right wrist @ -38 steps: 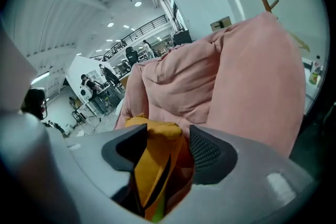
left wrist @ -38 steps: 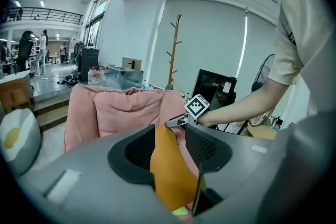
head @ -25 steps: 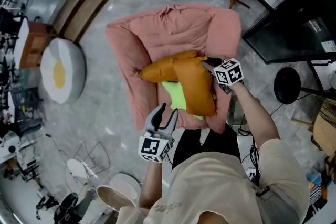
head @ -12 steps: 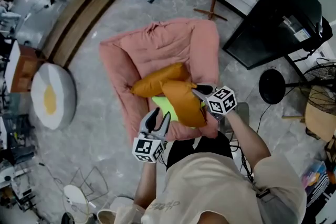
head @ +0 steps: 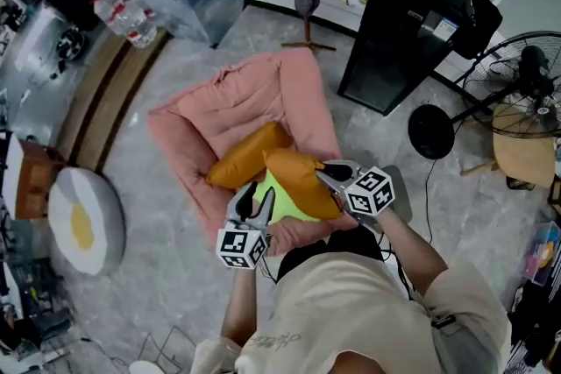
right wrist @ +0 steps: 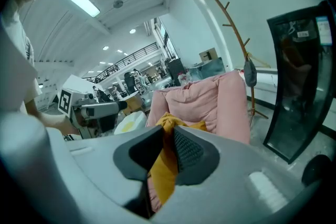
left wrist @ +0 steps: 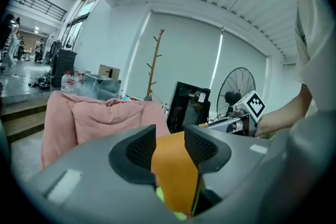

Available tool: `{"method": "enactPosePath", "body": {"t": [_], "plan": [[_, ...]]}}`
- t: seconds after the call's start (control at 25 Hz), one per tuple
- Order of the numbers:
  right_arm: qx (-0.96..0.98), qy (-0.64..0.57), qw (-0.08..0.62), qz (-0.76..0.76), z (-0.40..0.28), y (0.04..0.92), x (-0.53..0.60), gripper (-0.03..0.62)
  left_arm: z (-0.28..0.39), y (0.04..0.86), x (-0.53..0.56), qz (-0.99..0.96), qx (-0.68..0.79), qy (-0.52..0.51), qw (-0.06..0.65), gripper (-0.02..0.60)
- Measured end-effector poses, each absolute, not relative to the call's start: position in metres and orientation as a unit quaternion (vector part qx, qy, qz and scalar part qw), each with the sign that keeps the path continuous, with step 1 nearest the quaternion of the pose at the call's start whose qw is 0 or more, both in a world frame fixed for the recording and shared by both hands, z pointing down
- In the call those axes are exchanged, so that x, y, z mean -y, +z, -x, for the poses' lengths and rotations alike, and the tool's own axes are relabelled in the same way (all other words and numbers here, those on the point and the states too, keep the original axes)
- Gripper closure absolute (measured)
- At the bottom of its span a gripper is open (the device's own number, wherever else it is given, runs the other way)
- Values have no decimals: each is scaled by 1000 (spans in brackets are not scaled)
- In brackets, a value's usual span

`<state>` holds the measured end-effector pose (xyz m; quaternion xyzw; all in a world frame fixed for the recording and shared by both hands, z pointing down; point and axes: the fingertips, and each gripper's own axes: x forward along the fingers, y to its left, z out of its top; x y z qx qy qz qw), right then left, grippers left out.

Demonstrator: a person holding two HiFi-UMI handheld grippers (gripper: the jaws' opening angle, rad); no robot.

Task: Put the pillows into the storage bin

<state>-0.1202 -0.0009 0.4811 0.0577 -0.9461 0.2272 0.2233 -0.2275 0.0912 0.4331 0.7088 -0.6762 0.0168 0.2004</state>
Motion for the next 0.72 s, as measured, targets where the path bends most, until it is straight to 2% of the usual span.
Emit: {"method": "enactPosePath", "body": {"t": [0.32, 0.52, 0.72], "plan": [[954, 197, 145, -172, 55, 416, 19, 533, 198, 435, -84, -765, 614, 33, 193, 397], [938, 197, 106, -264, -24, 390, 39, 533, 166, 437, -68, -796, 573, 37, 188, 402], [910, 198, 102, -349, -108, 388, 44, 533, 132, 433, -50, -820, 542, 38, 177, 405]]}}
